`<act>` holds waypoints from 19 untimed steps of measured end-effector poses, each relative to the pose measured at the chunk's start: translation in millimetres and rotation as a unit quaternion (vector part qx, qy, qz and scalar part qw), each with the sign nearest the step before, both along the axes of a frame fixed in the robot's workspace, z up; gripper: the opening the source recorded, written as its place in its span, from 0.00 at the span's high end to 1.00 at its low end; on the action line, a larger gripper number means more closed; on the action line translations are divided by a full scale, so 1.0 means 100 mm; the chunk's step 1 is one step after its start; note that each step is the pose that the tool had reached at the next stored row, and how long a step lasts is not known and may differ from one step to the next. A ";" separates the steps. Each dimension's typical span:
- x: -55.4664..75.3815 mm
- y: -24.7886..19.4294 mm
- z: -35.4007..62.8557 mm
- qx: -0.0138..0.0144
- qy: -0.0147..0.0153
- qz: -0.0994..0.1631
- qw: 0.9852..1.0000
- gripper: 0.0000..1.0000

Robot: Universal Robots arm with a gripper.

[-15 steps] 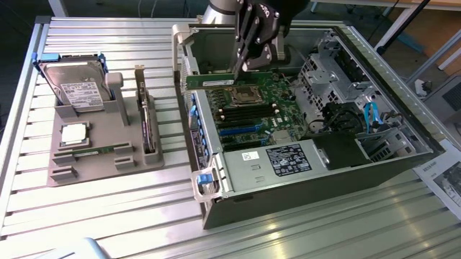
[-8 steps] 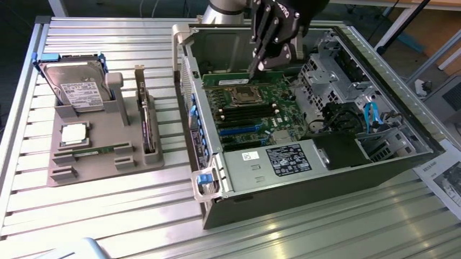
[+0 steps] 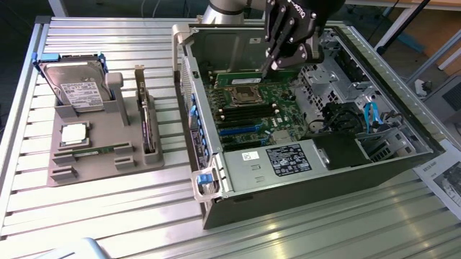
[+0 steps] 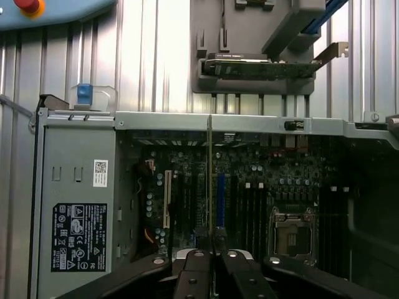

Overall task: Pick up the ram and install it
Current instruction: 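Pick up the ram and move it above insertion slot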

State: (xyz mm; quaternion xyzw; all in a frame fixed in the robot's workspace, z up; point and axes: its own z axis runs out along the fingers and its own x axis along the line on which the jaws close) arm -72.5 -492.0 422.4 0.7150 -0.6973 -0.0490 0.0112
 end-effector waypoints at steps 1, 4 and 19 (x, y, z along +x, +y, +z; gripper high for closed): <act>0.02 0.000 0.001 0.000 0.000 0.000 1.000 0.88; 0.09 0.000 0.000 0.000 0.000 0.000 1.000 0.88; 0.39 0.000 0.001 -0.001 -0.001 0.000 1.000 0.88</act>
